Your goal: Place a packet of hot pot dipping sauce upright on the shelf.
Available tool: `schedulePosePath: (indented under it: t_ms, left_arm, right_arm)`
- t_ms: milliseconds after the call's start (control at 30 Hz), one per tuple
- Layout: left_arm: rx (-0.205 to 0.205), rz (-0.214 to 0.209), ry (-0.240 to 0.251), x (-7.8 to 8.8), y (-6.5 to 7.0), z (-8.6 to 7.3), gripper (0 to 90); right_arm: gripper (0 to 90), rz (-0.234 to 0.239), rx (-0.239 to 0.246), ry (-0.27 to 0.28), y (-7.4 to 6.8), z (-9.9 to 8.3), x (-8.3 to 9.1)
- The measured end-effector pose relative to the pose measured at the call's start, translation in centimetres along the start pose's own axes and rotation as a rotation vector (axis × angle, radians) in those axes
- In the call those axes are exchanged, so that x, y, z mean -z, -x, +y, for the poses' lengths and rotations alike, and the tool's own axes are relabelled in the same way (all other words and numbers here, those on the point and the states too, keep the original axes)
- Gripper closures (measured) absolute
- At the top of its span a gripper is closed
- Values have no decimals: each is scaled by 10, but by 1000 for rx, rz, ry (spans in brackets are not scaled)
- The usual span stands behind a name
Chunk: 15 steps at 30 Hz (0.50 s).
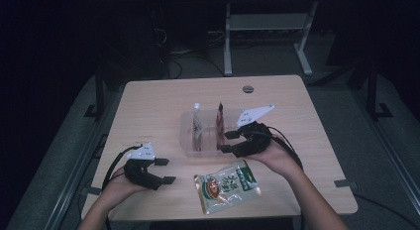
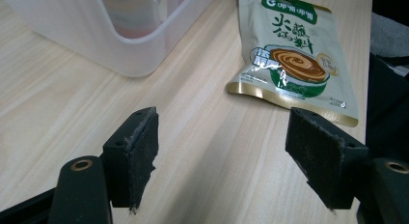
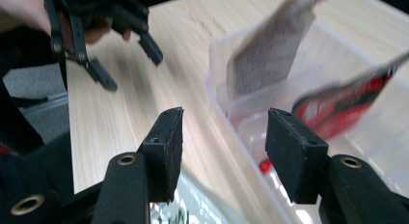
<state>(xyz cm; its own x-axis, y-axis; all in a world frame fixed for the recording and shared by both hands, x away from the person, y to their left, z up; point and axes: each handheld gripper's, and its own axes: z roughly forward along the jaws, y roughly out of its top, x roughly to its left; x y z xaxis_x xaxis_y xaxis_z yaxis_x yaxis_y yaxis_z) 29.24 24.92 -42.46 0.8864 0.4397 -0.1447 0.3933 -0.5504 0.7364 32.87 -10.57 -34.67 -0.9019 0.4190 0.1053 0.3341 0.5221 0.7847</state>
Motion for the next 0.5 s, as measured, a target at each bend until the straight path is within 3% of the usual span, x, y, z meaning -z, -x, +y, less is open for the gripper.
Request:
schedulePosePath:
  t_ms: [200,500]
  left_arm:
    - [3,22,-27,-3,1,0,272]
    - [-3,13,-49,-5,5,2,311]
  right_arm:
    - [461,-19,-6,-29,-4,-21,6]
    - [422,-53,-69,-58,-1,-62,22]
